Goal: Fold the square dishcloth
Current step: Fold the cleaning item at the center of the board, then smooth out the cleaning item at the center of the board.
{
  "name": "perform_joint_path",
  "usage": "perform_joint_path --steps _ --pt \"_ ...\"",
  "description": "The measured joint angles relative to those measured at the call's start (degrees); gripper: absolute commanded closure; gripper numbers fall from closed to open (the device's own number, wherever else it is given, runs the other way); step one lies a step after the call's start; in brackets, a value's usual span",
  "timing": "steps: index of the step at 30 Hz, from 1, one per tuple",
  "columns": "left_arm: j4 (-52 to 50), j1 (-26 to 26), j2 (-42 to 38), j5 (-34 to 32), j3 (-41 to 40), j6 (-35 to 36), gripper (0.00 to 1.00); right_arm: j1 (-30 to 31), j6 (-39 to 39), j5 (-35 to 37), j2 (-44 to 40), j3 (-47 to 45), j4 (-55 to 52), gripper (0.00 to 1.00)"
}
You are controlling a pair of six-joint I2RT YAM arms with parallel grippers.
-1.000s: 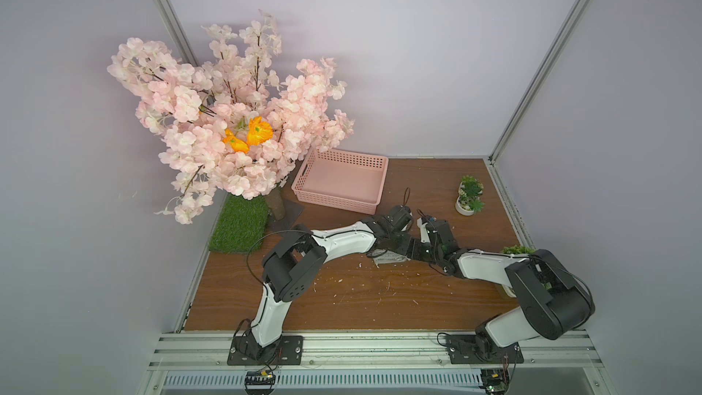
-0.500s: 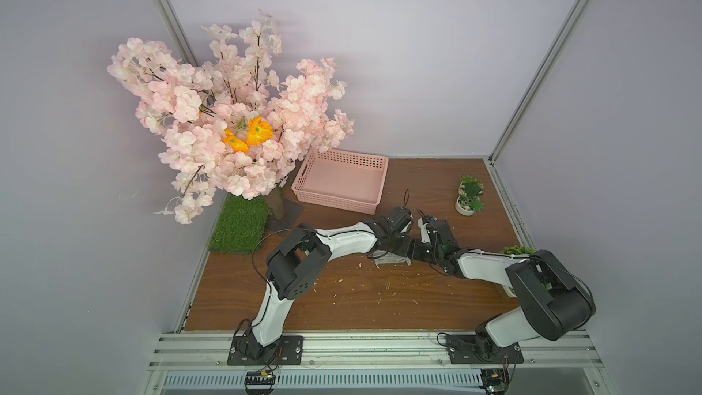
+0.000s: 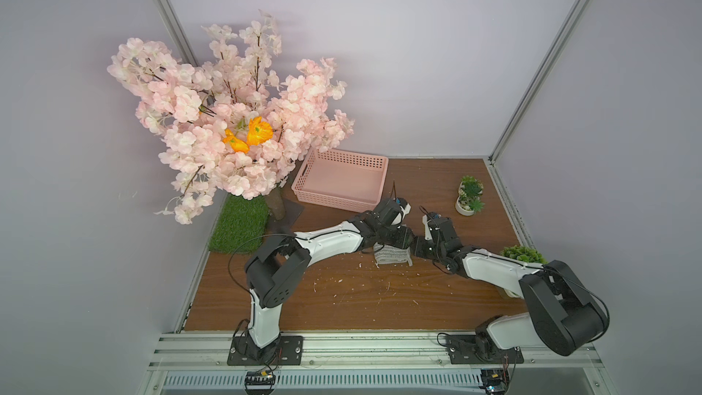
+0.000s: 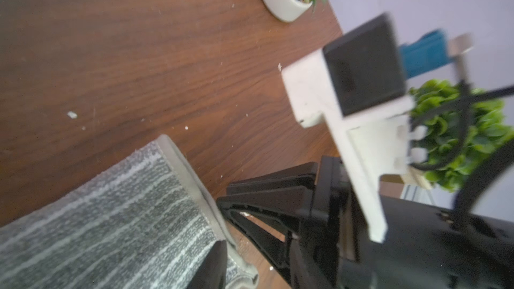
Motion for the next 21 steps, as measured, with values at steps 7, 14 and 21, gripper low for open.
perform_joint_path --steps 7,14,21 --pt "3.1 0.3 -6.1 -0.9 -4.4 -1.1 0.65 0.0 -0.9 2.8 -2.9 2.4 -3.5 0.80" --pt "3.5 0.5 -6.3 -3.4 -10.7 -1.1 0.77 0.6 -1.9 1.3 -4.2 5.2 -3.3 0.82" --pt "3.8 0.6 -4.9 -4.7 -13.2 -1.0 0.79 2.0 -2.1 -3.9 -1.6 7.3 0.9 0.87"
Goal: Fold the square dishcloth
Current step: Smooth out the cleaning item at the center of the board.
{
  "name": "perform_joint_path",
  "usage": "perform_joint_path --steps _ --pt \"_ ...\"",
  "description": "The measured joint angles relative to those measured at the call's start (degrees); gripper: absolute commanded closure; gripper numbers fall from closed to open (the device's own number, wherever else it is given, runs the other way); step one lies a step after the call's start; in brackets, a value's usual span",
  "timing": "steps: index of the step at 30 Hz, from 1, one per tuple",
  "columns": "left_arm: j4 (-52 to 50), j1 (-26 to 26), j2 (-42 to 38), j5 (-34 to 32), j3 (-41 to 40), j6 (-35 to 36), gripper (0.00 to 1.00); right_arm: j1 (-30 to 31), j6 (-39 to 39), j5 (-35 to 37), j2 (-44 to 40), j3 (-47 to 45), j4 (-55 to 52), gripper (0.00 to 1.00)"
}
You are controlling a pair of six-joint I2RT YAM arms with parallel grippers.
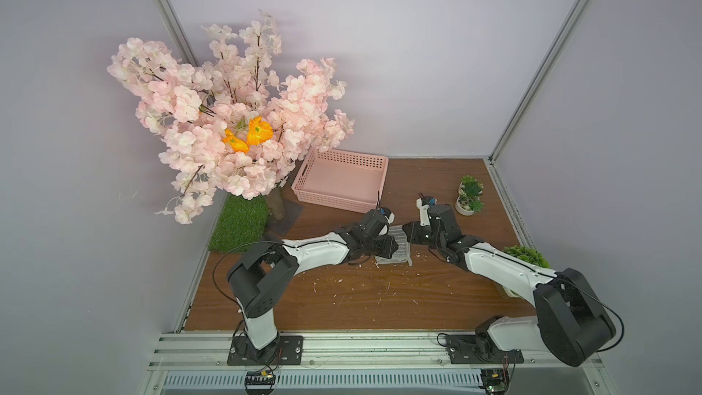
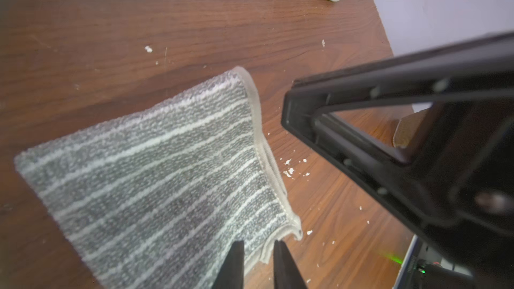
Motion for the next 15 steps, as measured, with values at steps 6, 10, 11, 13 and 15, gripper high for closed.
perform_joint_path --steps 6,10,11,13,15 --pt "0.0 0.0 0.0 -1.3 -0.1 0.2 0.81 0.1 1.0 -4.7 4.7 0.1 4.2 0.87" --pt "0.2 0.0 0.0 -1.8 -0.8 0.2 0.82 0.1 1.7 -5.6 7.3 0.1 5.8 0.87" --pt "0.1 0.0 0.0 -1.9 -0.9 0.2 0.82 0.1 1.8 -5.6 7.8 0.2 6.0 0.87" --pt "0.0 0.0 0.1 -2.4 -1.1 0.3 0.82 -0.1 1.9 -5.5 9.3 0.3 6.6 0.88" --pt "-0.1 0.0 0.3 -2.9 -1.3 0.4 0.82 -0.5 1.9 -5.6 10.8 0.7 7.0 0.88"
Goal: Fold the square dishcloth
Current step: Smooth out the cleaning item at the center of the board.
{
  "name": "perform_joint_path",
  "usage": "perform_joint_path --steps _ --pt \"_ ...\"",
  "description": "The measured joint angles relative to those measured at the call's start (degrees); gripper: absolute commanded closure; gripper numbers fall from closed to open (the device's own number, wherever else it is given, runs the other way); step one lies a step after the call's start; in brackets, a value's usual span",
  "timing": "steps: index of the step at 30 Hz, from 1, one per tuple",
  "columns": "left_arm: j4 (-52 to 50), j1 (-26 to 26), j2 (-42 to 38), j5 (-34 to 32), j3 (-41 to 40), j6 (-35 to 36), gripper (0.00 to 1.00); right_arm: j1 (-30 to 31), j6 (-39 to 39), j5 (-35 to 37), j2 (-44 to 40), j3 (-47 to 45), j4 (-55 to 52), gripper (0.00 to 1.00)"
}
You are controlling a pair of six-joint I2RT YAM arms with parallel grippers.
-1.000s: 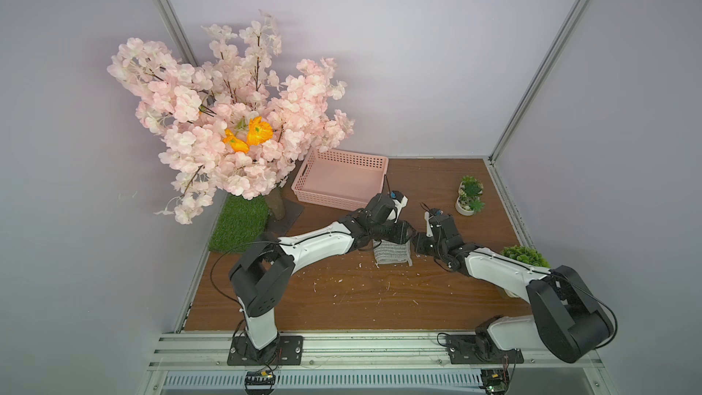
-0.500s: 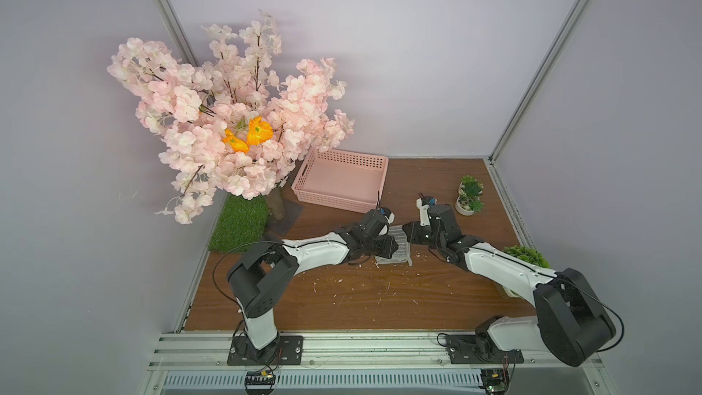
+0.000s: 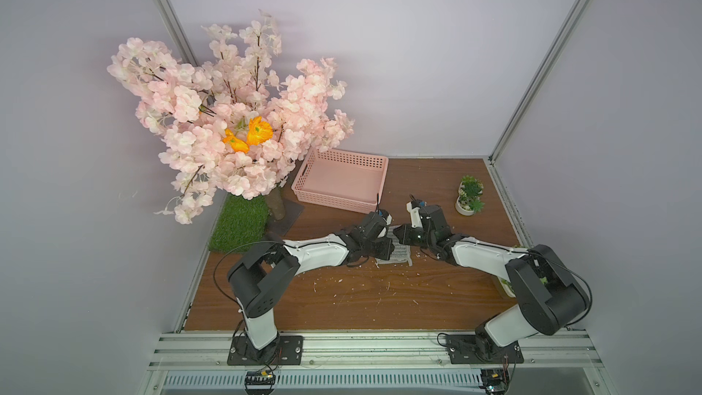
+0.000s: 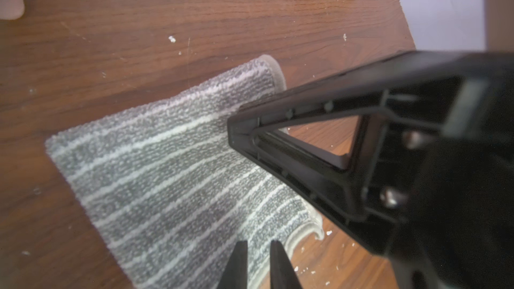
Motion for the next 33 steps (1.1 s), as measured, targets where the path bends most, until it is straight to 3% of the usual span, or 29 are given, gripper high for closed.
perform_joint_path --steps 15,22,33 --pt "-0.2 0.0 3.9 -1.2 -0.4 1.9 0.81 -3.7 -0.7 0.0 6.8 3.8 2.8 0.88" --pt "1.6 0.0 4.8 -0.9 -0.6 2.6 0.77 -4.3 -0.7 -0.5 11.0 3.8 4.4 0.90" --pt "4.9 0.1 0.1 -0.2 -4.5 3.2 0.75 -5.5 -2.5 -1.4 11.1 4.7 4.8 0.89"
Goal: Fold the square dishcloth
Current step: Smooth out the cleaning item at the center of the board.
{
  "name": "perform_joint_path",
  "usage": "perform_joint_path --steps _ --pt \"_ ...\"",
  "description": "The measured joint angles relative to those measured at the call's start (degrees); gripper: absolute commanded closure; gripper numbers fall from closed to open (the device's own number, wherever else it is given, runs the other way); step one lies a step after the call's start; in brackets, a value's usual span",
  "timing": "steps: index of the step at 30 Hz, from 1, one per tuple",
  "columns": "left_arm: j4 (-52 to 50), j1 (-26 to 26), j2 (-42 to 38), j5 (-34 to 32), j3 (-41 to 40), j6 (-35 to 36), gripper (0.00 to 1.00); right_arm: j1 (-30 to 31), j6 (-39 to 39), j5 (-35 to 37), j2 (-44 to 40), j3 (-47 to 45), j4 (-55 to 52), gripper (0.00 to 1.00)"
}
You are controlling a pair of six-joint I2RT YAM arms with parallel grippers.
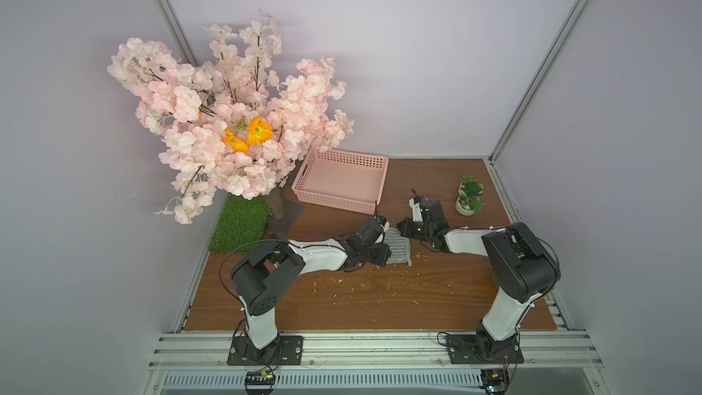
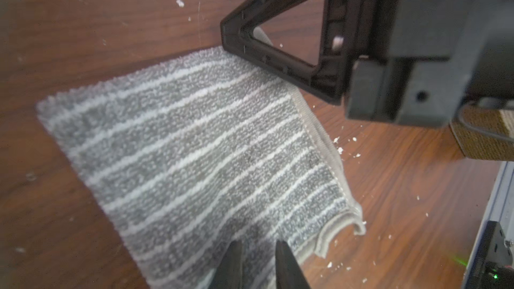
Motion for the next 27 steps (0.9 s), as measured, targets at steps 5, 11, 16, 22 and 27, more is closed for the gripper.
perform_joint_path --steps 5,11,16,22,27 --pt "0.2 0.7 -1.3 -0.7 0.9 0.1 0.76 0.0 -0.3 -0.4 -5.4 -0.9 -1.3 0.88" --pt "0.6 2.0 1.5 -3.0 5.4 0.2 0.77 -0.1 1.1 -3.4 -13.1 -6.7 0.2 0.88" --pt "1.7 2.8 5.4 -4.8 7.6 0.2 0.78 0.0 3.1 -7.0 -14.9 -13.2 0.7 0.88" --pt "2.1 3.8 9.0 -6.3 9.4 0.2 0.78 0.3 4.9 -10.3 -17.7 -19.0 0.9 0.87" --pt "2.6 5.0 9.5 -6.8 9.4 0.0 0.78 0.3 5.1 -10.8 -18.2 -20.4 1.3 0.87"
